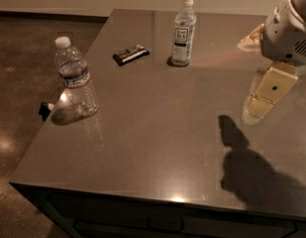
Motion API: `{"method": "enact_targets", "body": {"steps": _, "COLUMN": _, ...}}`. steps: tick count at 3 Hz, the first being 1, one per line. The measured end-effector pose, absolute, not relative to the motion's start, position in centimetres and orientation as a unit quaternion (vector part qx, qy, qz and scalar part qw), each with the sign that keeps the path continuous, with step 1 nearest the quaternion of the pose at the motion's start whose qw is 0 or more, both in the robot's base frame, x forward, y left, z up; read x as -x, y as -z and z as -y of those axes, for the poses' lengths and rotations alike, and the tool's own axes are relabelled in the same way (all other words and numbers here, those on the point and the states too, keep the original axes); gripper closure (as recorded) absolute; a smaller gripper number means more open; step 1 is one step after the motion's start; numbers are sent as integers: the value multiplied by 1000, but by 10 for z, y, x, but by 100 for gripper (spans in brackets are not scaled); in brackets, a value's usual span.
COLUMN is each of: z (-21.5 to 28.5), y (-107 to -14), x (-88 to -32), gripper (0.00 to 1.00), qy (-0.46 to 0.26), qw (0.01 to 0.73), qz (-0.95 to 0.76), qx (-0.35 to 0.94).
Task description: Knock water bottle over
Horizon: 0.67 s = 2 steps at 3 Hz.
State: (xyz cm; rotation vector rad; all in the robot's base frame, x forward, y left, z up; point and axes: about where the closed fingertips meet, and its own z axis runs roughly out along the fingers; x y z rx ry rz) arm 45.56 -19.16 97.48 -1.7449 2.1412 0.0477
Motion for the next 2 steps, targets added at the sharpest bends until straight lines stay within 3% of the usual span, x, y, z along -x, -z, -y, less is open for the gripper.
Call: {"method": "enact_targets", "body": {"steps": 2, "z": 100, "y": -967, "x": -483, "gripper": 0, "qy": -97, "qw": 249, "qz": -715, "qx": 646}}
